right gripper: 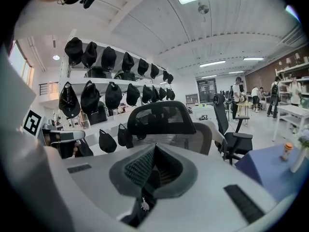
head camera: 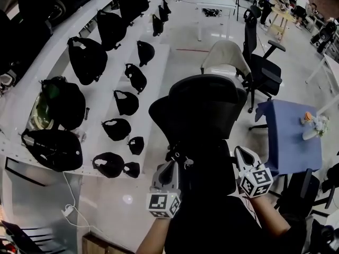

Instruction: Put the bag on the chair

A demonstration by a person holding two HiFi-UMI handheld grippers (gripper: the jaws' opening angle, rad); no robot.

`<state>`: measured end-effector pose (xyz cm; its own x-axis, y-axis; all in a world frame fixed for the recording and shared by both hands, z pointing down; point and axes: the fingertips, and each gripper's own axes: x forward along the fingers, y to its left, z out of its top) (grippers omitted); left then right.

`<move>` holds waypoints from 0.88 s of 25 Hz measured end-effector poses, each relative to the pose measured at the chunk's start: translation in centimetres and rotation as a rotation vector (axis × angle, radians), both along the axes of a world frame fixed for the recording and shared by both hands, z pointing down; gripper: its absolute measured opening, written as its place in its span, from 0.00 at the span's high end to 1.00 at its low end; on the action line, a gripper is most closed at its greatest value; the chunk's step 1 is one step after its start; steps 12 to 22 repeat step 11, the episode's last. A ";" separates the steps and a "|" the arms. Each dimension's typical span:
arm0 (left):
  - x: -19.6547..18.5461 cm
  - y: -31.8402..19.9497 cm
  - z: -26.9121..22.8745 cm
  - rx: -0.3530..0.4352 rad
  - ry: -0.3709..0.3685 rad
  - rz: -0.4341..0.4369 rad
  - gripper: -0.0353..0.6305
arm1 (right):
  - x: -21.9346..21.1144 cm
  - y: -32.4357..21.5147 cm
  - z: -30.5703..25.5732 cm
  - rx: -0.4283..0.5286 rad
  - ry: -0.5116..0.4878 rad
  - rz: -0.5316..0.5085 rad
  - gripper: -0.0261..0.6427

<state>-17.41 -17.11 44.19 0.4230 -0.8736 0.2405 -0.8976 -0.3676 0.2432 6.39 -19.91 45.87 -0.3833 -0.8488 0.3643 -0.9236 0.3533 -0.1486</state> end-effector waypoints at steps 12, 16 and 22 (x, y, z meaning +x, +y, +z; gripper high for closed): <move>0.3 -1.5 2.4 -0.073 0.017 -0.030 0.92 | 0.2 -1.3 1.6 -0.030 -0.005 0.010 0.96; 0.3 -1.5 2.4 -0.073 0.017 -0.030 0.92 | 0.2 -1.3 1.6 -0.030 -0.005 0.010 0.96; 0.3 -1.5 2.4 -0.073 0.017 -0.030 0.92 | 0.2 -1.3 1.6 -0.030 -0.005 0.010 0.96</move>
